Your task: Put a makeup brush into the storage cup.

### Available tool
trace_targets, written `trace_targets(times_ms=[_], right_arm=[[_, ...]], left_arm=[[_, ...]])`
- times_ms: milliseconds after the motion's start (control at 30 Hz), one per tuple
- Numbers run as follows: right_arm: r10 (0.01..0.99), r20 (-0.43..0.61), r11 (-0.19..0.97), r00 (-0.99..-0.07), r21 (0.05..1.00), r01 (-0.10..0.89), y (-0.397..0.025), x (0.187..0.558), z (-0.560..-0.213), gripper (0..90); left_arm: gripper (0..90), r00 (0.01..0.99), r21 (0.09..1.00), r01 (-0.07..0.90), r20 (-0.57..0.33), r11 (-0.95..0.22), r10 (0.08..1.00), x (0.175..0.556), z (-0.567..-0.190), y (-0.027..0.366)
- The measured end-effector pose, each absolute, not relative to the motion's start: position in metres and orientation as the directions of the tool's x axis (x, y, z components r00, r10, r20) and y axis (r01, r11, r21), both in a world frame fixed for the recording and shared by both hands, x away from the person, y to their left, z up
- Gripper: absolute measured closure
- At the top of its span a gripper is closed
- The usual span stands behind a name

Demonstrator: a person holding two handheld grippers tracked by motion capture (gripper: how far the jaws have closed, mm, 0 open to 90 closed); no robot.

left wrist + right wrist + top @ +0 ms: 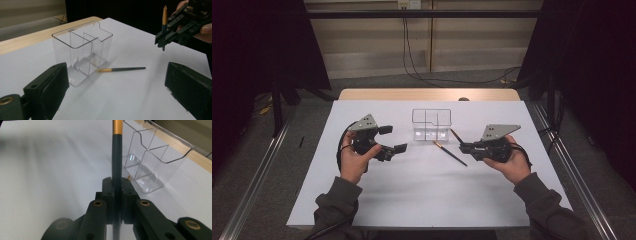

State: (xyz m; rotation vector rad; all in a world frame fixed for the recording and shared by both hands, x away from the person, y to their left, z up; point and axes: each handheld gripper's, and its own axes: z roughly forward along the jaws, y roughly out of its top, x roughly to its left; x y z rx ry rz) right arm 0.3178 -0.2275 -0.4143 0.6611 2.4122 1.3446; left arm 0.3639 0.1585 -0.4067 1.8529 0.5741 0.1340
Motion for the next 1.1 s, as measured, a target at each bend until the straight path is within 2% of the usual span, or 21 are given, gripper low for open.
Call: trace_targets(times_ms=[1100], right_arm=[[0.57, 0.043, 0.189, -0.821, 0.965, 0.182, -0.24, 0.319, -0.408, 84.3]], left_arm=[[5.6, 0.868, 0.917, 0.319, -0.181, -0.24, 0.462, 0.365, -0.409, 0.163]])
